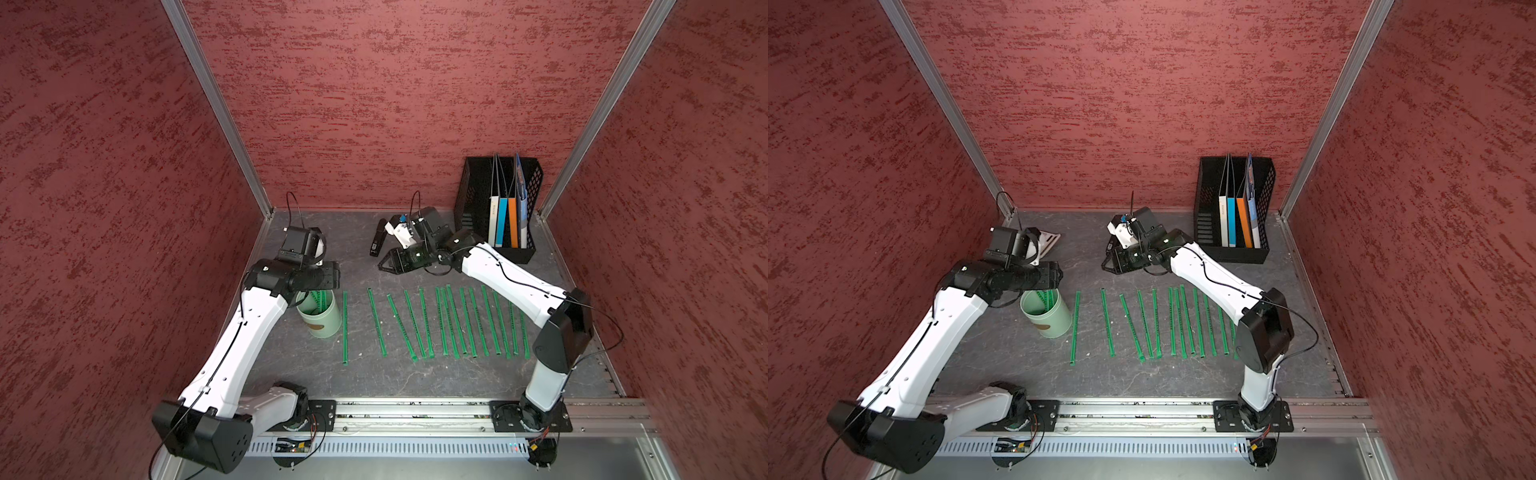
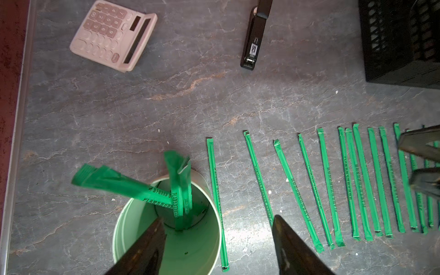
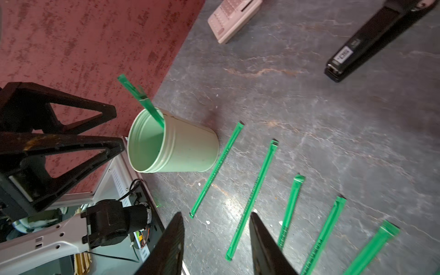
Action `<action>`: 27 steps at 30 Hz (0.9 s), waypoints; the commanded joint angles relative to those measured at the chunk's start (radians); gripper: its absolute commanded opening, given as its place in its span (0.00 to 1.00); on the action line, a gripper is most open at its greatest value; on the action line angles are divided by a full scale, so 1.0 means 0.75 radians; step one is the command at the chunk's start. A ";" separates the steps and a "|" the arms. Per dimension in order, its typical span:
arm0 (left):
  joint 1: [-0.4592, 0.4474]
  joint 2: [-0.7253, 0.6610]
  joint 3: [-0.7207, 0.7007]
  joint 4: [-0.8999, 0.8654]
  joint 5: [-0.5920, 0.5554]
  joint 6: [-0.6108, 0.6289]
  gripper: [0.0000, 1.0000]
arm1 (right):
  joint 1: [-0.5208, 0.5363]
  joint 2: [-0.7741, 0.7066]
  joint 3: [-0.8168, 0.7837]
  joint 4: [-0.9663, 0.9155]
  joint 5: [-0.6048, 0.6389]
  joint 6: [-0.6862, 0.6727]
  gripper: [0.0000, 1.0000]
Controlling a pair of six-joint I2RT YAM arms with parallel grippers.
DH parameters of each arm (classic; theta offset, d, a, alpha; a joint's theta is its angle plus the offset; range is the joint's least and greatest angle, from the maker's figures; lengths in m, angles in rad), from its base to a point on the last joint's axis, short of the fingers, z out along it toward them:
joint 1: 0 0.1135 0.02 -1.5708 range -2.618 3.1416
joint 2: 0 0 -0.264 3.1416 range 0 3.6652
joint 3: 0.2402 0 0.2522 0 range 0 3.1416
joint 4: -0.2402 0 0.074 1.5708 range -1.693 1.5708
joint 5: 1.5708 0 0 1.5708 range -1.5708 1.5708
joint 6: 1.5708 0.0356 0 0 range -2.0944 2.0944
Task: Take the straws out of the storage container
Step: Move the container to the center of the board, then pick up the straw from the container.
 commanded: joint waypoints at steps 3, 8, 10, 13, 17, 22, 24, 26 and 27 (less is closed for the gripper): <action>0.042 -0.214 -0.030 0.148 -0.061 -0.127 0.74 | 0.106 0.070 0.012 0.317 -0.054 -0.043 0.38; 0.111 -0.337 -0.105 0.209 -0.111 -0.192 0.76 | 0.191 0.228 0.098 0.443 -0.076 -0.071 0.37; 0.154 -0.369 -0.130 0.215 -0.099 -0.206 0.76 | 0.212 0.297 0.151 0.456 -0.074 -0.075 0.37; 0.219 -0.404 -0.168 0.230 -0.037 -0.218 0.77 | 0.231 0.374 0.192 0.502 -0.067 -0.075 0.37; 0.289 -0.413 -0.205 0.241 0.055 -0.221 0.77 | 0.242 0.438 0.211 0.592 -0.095 -0.069 0.40; 0.349 -0.407 -0.252 0.258 0.136 -0.227 0.77 | 0.247 0.504 0.236 0.666 -0.126 -0.066 0.41; 0.364 -0.408 -0.266 0.265 0.162 -0.233 0.77 | 0.250 0.517 0.237 0.700 -0.138 -0.057 0.41; 0.373 -0.407 -0.276 0.268 0.181 -0.234 0.77 | 0.250 0.530 0.244 0.718 -0.145 -0.049 0.41; 0.377 -0.403 -0.279 0.269 0.188 -0.231 0.77 | 0.250 0.539 0.252 0.717 -0.145 -0.047 0.41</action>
